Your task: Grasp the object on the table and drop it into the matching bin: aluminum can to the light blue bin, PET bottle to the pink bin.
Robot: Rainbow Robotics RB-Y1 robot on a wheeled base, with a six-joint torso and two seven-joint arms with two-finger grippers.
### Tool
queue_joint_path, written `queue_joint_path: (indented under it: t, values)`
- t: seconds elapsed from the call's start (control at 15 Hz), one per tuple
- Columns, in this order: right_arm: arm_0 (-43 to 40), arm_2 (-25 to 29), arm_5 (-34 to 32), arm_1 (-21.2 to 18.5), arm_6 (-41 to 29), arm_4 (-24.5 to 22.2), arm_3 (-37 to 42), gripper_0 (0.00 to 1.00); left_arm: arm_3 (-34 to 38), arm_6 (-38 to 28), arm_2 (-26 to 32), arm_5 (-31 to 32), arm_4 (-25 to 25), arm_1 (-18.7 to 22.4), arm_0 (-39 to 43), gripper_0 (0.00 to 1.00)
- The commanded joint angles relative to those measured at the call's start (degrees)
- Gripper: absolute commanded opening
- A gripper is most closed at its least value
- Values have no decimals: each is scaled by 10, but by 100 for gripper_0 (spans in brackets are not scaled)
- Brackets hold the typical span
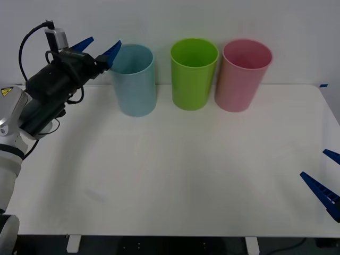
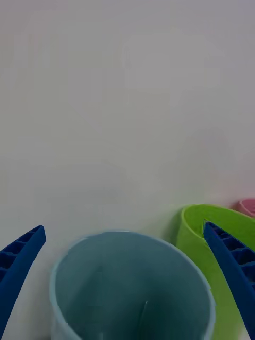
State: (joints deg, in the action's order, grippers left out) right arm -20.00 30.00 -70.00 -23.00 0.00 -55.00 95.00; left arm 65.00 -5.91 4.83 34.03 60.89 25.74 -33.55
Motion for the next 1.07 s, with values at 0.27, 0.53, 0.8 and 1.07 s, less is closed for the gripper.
queue_joint_path:
  t: [0.27,0.53,0.8,1.07]
  values:
    - [0,0,0,0,0,0,0,100,72,-8,25,84,-56,90,111,100]
    - [0,0,0,0,0,0,0,100,128,-22,95,147,-56,108,203,100]
    - [0,0,0,0,0,0,0,100,225,-30,152,159,-54,115,332,100]
    - [0,0,0,0,0,0,0,100,266,-25,213,220,-53,115,415,100]
